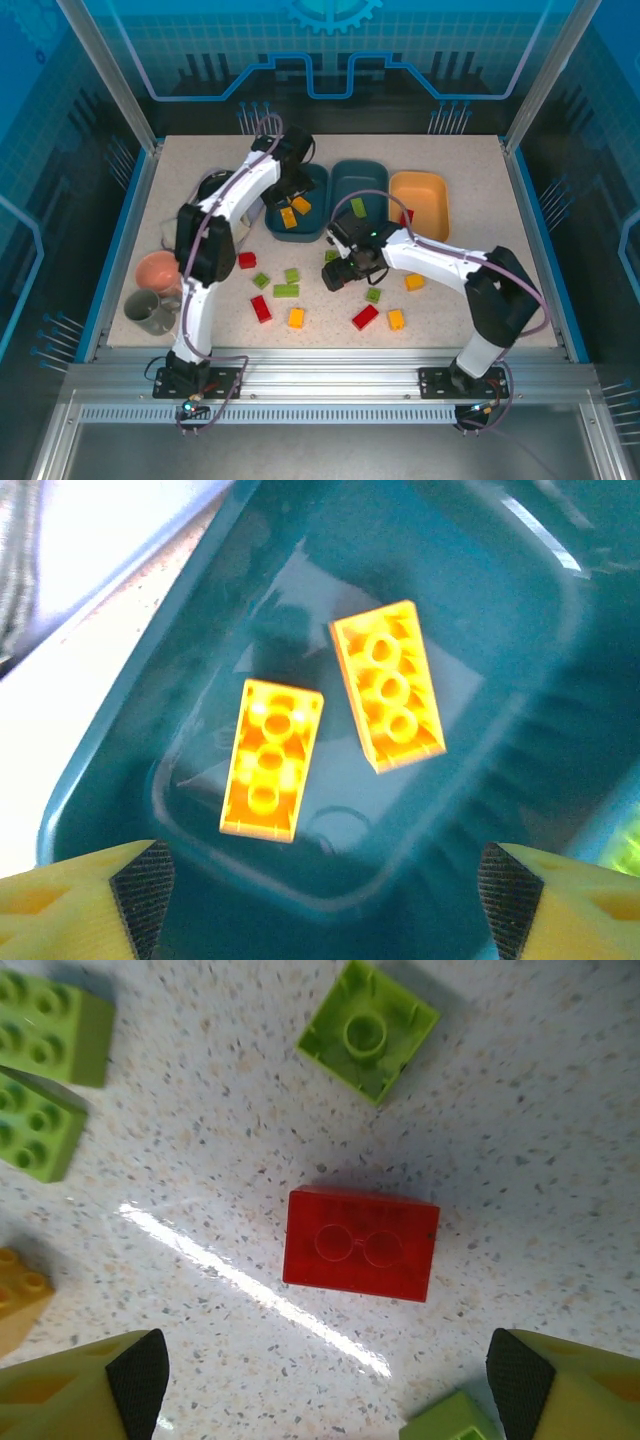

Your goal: Sort the legos into containers by color

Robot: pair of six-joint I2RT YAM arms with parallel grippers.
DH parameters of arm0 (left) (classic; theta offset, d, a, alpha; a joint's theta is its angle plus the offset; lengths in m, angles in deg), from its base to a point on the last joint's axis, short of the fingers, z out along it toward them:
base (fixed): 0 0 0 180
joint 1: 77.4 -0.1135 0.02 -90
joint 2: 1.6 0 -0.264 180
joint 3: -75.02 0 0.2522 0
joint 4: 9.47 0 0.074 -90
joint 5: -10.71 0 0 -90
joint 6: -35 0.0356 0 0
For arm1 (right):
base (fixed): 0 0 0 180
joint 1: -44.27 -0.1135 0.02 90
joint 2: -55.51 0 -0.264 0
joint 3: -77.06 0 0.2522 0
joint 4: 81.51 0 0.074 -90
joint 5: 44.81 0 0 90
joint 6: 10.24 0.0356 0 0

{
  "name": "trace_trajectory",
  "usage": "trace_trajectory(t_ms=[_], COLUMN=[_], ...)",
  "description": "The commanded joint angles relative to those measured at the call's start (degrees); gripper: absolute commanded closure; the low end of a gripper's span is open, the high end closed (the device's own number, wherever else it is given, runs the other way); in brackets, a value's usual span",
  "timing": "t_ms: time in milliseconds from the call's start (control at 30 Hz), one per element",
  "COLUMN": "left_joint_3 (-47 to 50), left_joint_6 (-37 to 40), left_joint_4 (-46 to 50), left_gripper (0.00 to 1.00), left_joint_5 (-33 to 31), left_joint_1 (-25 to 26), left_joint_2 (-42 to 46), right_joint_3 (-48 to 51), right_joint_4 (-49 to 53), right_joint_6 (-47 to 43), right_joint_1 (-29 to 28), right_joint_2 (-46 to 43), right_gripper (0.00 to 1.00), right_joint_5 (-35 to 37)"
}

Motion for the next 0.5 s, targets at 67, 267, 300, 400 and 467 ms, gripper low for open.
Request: trace_trajectory(t_ms=[67, 267, 300, 400, 467], left_joint_3=[15.3, 33.1, 36.0, 42.4, 45.3], left_joint_6=[-0.6, -1.7, -1.9, -2.8, -3.4], left_joint_4=[-6.1, -11.0, -11.8, -12.9, -12.7], left_gripper=[0.15, 0.12, 0.12, 0.11, 0.11], left_joint_5=[1.7, 2.6, 2.9, 3.3, 3.3], left_joint_1=[2.4, 3.8, 4.0, 4.2, 4.3], left_joint_2=[20.2, 36.5, 39.5, 46.1, 49.4], right_joint_3=[-4.5, -8.4, -8.9, -10.0, -10.6], right_joint_4=[2.7, 3.8, 4.1, 5.0, 5.8], right_joint_6=[-1.5, -1.4, -1.3, -0.8, -0.5], right_joint_1=[-0.5, -0.3, -0.3, -0.2, -0.2], right_joint_2=[6.5, 12.2, 13.1, 14.8, 15.6], right_gripper=[0.14, 0.18, 0.20, 0.28, 0.32], right_joint_5=[3.3, 4.1, 4.3, 5.1, 5.3])
